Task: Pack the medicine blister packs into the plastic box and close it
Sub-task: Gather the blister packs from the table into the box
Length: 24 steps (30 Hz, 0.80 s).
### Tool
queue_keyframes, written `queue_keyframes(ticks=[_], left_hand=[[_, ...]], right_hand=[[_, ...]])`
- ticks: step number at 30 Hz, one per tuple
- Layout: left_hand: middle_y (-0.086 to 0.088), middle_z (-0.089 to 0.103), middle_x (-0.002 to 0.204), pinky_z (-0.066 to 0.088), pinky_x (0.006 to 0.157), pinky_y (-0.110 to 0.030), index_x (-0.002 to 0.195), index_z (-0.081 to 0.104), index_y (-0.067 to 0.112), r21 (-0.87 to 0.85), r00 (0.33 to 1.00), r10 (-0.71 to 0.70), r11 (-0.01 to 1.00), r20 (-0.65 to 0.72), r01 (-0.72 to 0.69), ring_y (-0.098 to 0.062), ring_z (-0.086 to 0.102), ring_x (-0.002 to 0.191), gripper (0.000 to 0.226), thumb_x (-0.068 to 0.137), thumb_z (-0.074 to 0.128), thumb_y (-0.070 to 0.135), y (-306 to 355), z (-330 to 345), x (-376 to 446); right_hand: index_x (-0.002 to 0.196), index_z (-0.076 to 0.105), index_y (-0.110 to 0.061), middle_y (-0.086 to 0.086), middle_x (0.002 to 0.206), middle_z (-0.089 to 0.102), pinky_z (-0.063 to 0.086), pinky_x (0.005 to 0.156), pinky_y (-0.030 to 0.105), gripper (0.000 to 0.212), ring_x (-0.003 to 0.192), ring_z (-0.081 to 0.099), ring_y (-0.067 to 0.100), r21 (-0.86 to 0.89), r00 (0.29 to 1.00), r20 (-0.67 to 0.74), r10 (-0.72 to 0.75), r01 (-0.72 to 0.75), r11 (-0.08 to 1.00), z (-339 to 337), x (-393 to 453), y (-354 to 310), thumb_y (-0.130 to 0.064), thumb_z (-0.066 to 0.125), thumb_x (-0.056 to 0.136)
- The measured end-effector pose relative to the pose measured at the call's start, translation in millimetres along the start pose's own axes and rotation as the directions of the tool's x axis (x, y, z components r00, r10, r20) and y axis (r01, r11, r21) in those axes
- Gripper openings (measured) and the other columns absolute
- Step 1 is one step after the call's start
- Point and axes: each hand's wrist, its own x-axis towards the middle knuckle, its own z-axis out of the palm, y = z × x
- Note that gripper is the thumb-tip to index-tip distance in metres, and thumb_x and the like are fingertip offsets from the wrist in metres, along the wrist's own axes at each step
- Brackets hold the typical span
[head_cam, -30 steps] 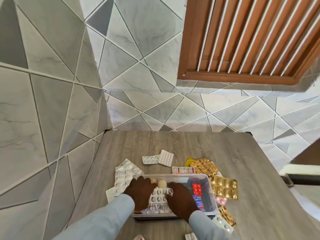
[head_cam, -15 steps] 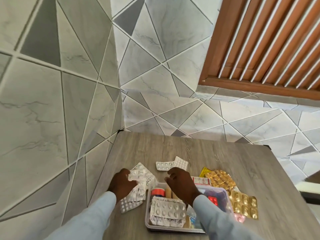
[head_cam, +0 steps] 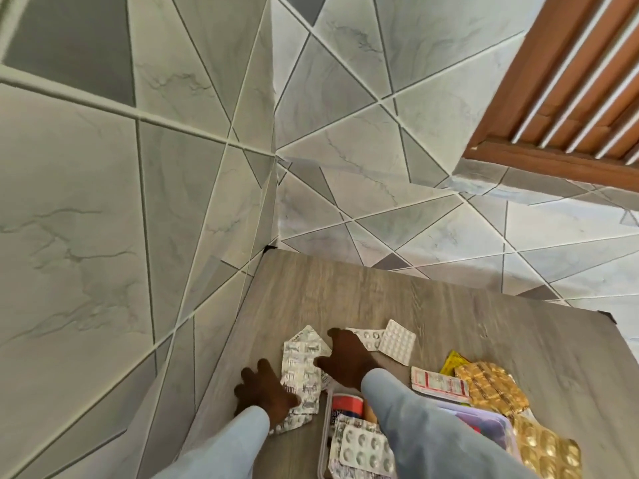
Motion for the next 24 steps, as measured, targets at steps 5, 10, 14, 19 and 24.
queue_keyframes(ticks=[5, 10, 14, 19, 24], left_hand=[[-0.014, 0.036, 0.131, 0.051, 0.089, -0.045, 0.133, 0.031, 0.022, -0.161, 0.999, -0.003, 0.987, -0.043, -0.004, -0.038, 0.049, 0.116, 0.09, 0.062, 0.086, 0.03, 12, 7, 5], [-0.012, 0.04, 0.125, 0.05, 0.074, -0.035, 0.132, 0.034, 0.024, -0.318, 1.0, 0.013, 0.948, -0.012, -0.016, -0.031, 0.057, 0.099, 0.084, 0.065, 0.083, 0.012, 16, 4, 13], [-0.011, 0.059, 0.116, 0.054, 0.084, -0.04, 0.123, 0.043, 0.02, -0.393, 0.999, 0.018, 0.919, -0.033, -0.029, -0.028, 0.062, 0.098, 0.064, 0.069, 0.072, 0.003, 16, 4, 17], [-0.002, 0.067, 0.102, 0.055, 0.082, -0.037, 0.109, 0.048, 0.025, -0.425, 0.999, 0.023, 0.904, -0.043, -0.039, -0.024, 0.064, 0.092, 0.049, 0.069, 0.07, 0.007, 12, 1, 17], [-0.003, 0.066, 0.101, 0.052, 0.075, -0.034, 0.11, 0.049, 0.022, -0.543, 1.0, 0.032, 0.839, 0.002, -0.026, -0.023, 0.063, 0.089, 0.047, 0.07, 0.063, 0.002, 9, -7, 17]], right_hand=[[0.126, 0.044, -0.007, 0.018, 0.13, 0.05, 0.043, 0.101, 0.042, 0.059, 0.122, 0.047, 0.037, -0.118, 1.0, 0.023, -0.015, 0.018, 0.993, 13, 23, -8, -0.039, 0.067, 0.082], [0.128, 0.041, -0.015, 0.014, 0.127, 0.052, 0.042, 0.098, 0.047, 0.066, 0.12, 0.047, 0.037, -0.11, 0.998, -0.047, 0.037, -0.042, 0.993, 18, 30, -8, -0.037, 0.074, 0.076], [0.124, 0.047, -0.017, 0.009, 0.125, 0.058, 0.036, 0.104, 0.051, 0.063, 0.121, 0.049, 0.034, -0.061, 0.998, -0.004, 0.065, -0.065, 0.996, 16, 36, -10, -0.037, 0.077, 0.072], [0.117, 0.051, -0.016, 0.011, 0.12, 0.06, 0.052, 0.085, 0.038, 0.057, 0.106, 0.06, 0.029, 0.262, 0.995, 0.08, 0.062, -0.081, 0.962, 14, 42, -9, -0.016, 0.081, 0.068], [0.095, 0.062, -0.016, 0.005, 0.092, 0.066, 0.048, 0.067, 0.03, 0.033, 0.08, 0.062, 0.019, 0.413, 0.998, 0.057, -0.013, -0.011, 0.911, 18, 42, -6, -0.01, 0.078, 0.068]])
